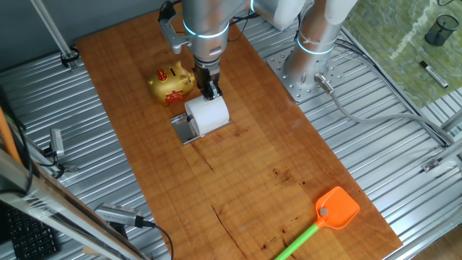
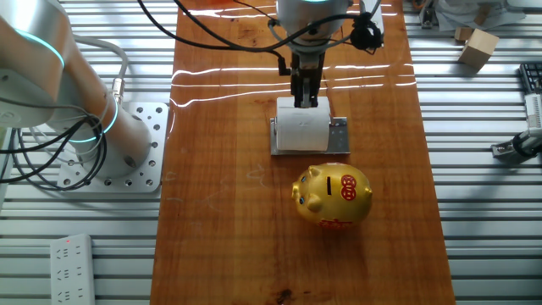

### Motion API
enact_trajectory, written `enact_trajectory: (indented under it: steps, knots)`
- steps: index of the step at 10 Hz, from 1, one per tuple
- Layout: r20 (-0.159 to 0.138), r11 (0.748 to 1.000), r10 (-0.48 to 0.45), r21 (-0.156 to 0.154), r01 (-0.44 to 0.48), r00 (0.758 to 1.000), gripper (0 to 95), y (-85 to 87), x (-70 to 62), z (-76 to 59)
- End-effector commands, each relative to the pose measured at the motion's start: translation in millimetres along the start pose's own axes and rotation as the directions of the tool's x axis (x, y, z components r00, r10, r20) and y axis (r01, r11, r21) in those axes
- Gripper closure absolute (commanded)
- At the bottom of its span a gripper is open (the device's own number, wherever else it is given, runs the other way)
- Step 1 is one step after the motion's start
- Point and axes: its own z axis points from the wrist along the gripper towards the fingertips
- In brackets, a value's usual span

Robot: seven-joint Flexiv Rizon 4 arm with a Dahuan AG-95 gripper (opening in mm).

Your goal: Take the roll of paper down from the shelf

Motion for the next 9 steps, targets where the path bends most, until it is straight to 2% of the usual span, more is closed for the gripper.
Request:
enact_trajectory:
  steps: [1, 7, 9]
  knots:
    - [-0.001, 1.0, 0.0, 0.002, 0.0, 1.0, 95.0, 0.8, -0.5, 1.1]
    - [0.005, 1.0, -0.004, 0.003, 0.004, 1.0, 95.0, 1.1, -1.0, 2.7]
    - [0.013, 0.999, -0.032, -0.003, 0.032, 0.999, 57.0, 1.1, -0.9, 2.7]
